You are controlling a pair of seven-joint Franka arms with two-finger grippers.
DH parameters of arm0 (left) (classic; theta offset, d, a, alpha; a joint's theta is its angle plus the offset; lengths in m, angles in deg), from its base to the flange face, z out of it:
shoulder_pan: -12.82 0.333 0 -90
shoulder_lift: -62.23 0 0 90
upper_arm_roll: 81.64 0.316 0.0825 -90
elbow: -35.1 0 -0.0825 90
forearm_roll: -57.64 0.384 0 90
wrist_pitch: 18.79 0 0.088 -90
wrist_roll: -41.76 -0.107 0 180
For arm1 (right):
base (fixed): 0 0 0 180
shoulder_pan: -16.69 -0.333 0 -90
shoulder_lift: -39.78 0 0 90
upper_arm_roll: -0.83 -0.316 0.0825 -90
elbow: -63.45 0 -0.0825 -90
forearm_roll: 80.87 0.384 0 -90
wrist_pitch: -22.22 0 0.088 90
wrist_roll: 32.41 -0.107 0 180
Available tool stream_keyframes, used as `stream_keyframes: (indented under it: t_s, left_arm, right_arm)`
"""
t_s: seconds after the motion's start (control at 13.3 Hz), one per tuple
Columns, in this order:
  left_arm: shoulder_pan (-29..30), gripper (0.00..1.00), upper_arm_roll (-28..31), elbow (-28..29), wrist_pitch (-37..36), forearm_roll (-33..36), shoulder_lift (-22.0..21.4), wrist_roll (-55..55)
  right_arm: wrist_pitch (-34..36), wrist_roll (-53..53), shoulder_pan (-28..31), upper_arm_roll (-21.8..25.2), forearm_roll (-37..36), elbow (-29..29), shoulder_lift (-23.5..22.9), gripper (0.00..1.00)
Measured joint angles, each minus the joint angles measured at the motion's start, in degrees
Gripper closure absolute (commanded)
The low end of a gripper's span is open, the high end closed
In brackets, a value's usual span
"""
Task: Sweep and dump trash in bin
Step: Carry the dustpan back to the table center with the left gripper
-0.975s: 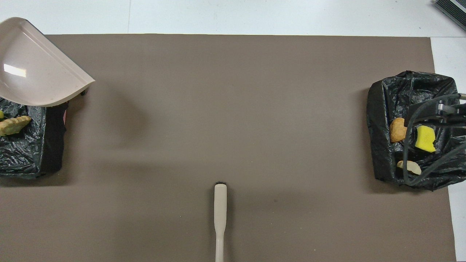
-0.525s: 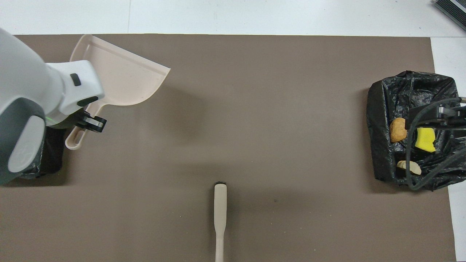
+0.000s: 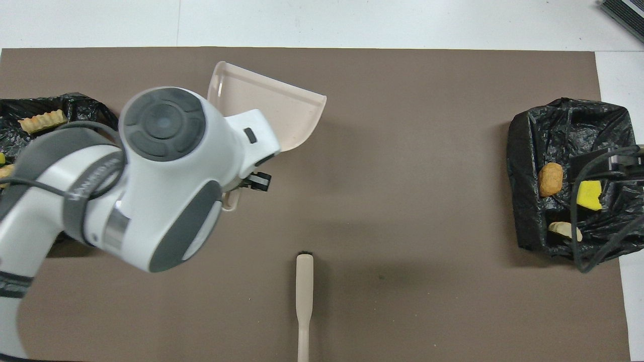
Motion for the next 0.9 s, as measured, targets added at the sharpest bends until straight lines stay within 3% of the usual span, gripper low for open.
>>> stream_keyframes:
  t_s: [0.3,0.6,0.9]
  left_arm:
    - [-5.5,1.00,0.0,0.0,8.8,-2.3,7.2,9.5]
    - [-7.5,1.00,0.0,3.0,13.5,-3.6,9.0,12.6]
    - [-10.4,1.00,0.1,5.2,15.0,-3.6,10.0,14.2]
  right_arm:
    - [0.0,0.4,0.0,0.0,-0.2,2.9,-3.1,0.00]
    - [0.5,0.4,0.3,0.1,-0.2,8.1,-7.5,0.00]
    - [1.8,-4.5,-0.1,-0.5,-0.1,8.9,-7.2,0.00]
